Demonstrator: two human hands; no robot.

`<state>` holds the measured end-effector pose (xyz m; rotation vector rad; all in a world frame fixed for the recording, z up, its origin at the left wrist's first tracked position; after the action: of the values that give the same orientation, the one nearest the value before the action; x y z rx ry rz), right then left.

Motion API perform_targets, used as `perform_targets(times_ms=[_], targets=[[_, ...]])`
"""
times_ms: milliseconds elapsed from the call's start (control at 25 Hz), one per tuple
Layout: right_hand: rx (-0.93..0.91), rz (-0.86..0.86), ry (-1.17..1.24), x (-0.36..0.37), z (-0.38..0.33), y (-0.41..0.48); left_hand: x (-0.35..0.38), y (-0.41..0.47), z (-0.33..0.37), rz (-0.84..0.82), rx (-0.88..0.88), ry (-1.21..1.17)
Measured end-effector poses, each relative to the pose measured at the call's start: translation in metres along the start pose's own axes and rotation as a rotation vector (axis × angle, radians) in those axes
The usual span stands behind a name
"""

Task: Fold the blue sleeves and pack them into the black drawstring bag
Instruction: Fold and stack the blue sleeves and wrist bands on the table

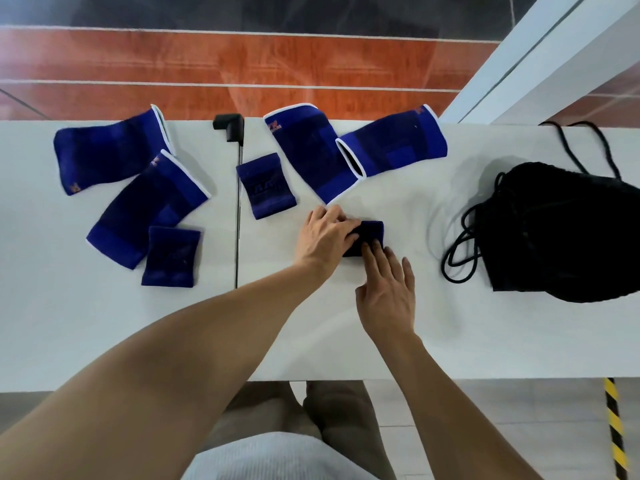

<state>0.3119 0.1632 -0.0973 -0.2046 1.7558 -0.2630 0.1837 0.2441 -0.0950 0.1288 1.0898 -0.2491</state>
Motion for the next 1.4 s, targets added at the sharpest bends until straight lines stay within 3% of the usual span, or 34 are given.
perform_targets(times_ms=[160,280,400,520,680,800,960,1080,1160,1320,1400], targets=[[0.008,0.017,0.036,-0.001,0.005,0.001,-0.008,-0.016,-0.002,0.018,0.006,0.035],[0.044,0.015,0.006,-0.005,0.011,0.005,-0.028,-0.040,-0.040,0.054,-0.161,0.112],[0.104,-0.012,-0.024,-0.012,0.020,0.016,-0.035,-0.058,-0.080,-0.055,-0.347,0.163],[0.100,-0.027,-0.054,-0.016,0.021,0.021,-0.034,-0.072,-0.084,-0.148,-0.327,0.190],[0.076,0.080,0.028,-0.027,0.010,0.014,-0.031,-0.108,-0.068,-0.207,-0.284,0.244],[-0.104,0.090,0.092,-0.026,-0.024,0.000,-0.028,-0.141,-0.056,-0.227,-0.240,0.233],[-0.435,-0.116,0.014,0.005,-0.080,-0.024,-0.027,-0.167,-0.051,-0.252,-0.170,0.174],[-0.472,-0.204,-0.049,0.025,-0.089,-0.035,-0.031,-0.167,-0.058,-0.253,-0.126,0.161],[-0.406,-0.167,-0.087,0.025,-0.083,-0.034,-0.045,-0.167,-0.075,-0.188,-0.204,0.150],[-0.246,-0.058,-0.129,0.015,-0.073,-0.024,-0.082,-0.193,-0.130,0.019,-0.565,0.125],[-0.239,-0.041,-0.150,0.014,-0.076,-0.024,-0.085,-0.210,-0.147,0.020,-0.669,0.131]])
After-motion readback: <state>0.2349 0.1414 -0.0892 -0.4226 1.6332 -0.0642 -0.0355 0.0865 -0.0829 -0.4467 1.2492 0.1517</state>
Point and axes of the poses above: each hand's wrist, its own y-axis towards the middle knuckle, its own x-axis out of the palm, z = x × y, the point moved 7 cm from there along y, towards the middle knuckle, and after that the axes turned 7 degrees about x, right-handed, at the moved point
